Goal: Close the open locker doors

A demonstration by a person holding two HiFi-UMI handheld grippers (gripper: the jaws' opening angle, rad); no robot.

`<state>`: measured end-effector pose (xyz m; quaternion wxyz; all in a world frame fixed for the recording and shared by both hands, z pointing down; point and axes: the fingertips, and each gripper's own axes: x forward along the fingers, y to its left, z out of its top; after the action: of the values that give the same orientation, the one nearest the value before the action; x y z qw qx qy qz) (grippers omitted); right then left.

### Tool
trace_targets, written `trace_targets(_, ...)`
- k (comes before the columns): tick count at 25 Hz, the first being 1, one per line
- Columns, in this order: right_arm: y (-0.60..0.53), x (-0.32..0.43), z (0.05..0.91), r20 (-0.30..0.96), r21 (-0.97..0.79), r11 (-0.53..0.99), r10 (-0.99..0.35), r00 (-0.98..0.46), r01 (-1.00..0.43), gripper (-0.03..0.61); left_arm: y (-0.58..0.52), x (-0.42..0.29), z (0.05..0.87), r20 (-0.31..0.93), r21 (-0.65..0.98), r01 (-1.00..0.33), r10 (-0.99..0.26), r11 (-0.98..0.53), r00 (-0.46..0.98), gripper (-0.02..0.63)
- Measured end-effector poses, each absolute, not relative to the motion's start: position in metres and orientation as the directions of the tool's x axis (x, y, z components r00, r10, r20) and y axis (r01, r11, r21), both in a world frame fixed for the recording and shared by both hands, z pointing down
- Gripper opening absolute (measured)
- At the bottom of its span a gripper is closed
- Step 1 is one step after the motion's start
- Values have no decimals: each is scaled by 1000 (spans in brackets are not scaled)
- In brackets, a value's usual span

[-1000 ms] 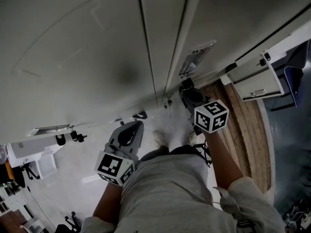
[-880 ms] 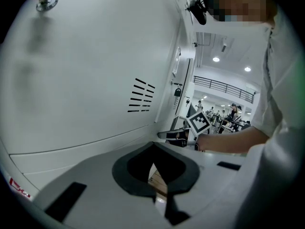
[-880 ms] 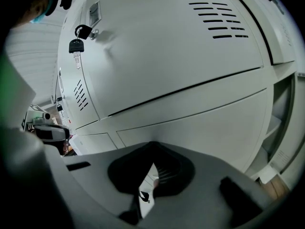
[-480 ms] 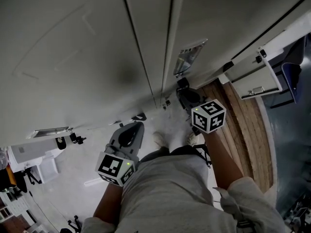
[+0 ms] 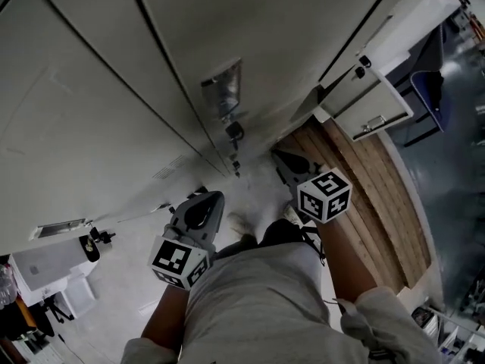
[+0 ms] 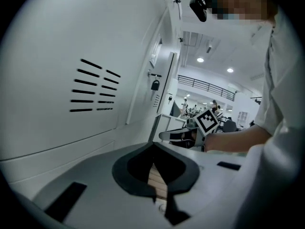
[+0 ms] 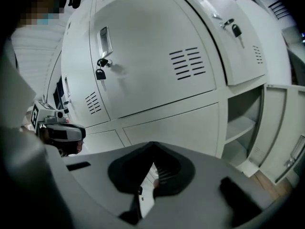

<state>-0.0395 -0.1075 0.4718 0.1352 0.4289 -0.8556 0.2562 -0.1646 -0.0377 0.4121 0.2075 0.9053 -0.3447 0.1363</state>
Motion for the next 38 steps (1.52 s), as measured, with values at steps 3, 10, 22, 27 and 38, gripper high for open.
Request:
trace_targets(3, -95, -9, 462, 437, -317, 454, -709, -553, -833, 25, -39, -137, 411, 381, 277, -627, -516, -728, 767, 15)
trace_targets(10, -69, 74, 456, 431, -324, 354, -770, -470, -877, 25, -37, -64, 407, 377, 274, -548, -436, -790, 817, 15)
trace_targets(22, -56, 242, 440, 437, -309, 275, -809, -393, -910, 25, -48, 86, 395, 356, 287, -515, -409, -808, 840, 15)
trace_targets(27, -59, 312, 437, 438, -297, 247, -823, -361, -922, 25, -55, 141, 393, 352, 282, -514, -411, -810, 841, 15)
trace_targets(38, -79, 436, 448, 455, -282, 193, -836, -308, -940, 25, -71, 229, 403, 351, 289, -535, -432, -794, 831, 15)
